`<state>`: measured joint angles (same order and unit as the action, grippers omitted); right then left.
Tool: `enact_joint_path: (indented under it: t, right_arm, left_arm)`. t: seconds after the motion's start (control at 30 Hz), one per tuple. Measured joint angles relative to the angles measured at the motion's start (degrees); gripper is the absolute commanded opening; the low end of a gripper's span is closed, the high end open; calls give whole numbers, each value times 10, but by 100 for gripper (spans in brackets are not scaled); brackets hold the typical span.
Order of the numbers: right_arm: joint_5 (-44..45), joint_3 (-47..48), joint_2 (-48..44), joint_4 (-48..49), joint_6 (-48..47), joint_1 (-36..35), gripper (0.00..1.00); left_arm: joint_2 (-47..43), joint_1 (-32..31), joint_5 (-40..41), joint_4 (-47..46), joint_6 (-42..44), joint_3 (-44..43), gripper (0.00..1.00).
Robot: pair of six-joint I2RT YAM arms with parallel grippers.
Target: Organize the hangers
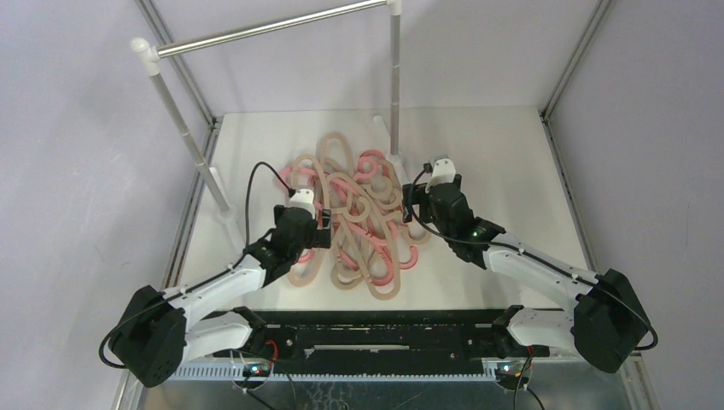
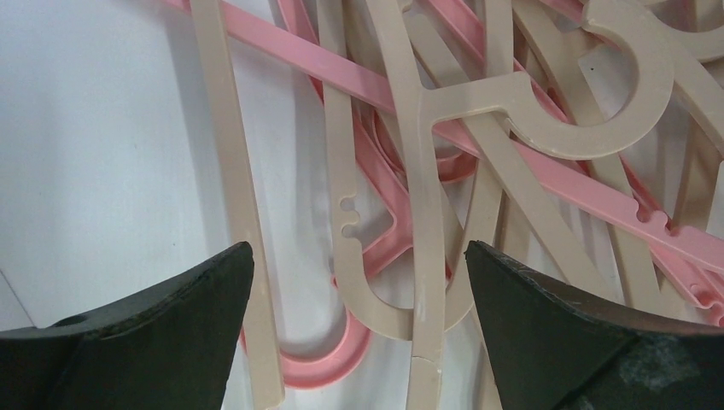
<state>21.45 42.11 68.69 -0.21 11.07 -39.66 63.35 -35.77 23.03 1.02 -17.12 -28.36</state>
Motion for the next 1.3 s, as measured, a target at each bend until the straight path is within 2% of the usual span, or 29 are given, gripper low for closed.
enact_joint_path:
  t: [0.27, 0.53, 0.67, 0.93, 1.3]
  right_arm:
    - [-10, -3, 0, 1, 8, 13, 99]
    - [-13, -12, -2, 3, 13, 16, 99]
    - [-15, -21, -5, 5, 15, 24, 99]
    - [-23, -32, -5, 6, 20, 38, 99]
    - [-28, -45, -31, 6, 25, 52, 99]
  left_arm:
    - [1, -18, 9, 6, -10, 0, 92]
    - [50, -28, 18, 10, -23, 0, 74]
    - [71, -35, 19, 16, -28, 0, 71]
    - [82, -62, 24, 24, -35, -7, 57]
    - [150, -73, 31, 12, -40, -53, 50]
